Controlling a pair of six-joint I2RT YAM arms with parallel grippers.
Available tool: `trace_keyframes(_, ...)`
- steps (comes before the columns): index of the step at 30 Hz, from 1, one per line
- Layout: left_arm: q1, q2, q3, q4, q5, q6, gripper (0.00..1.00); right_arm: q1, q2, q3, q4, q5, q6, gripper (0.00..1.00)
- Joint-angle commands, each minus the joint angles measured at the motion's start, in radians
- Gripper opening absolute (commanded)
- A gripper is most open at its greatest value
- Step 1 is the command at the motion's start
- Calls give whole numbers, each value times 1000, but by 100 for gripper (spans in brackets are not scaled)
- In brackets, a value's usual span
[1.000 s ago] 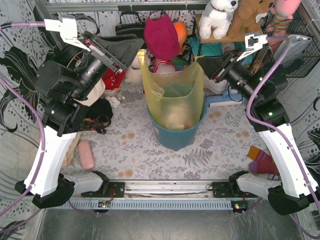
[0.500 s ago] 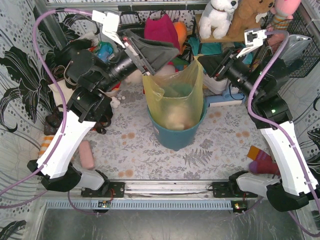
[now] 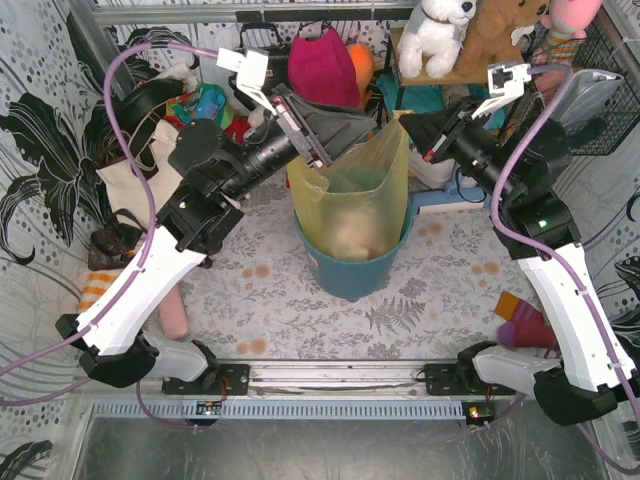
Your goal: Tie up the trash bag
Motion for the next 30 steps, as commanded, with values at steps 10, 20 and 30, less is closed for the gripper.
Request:
trace_keyframes(10, -9, 75, -54, 145, -37, -30, 46, 4, -82, -91, 251, -118, 82, 0)
trace_keyframes(20, -9, 120, -18, 159, -25, -71, 37, 4, -98, -121, 266, -143, 83, 0)
trace_keyframes(30, -7, 93, -44, 117, -134, -61, 45, 4, -106, -128, 266, -143, 85, 0)
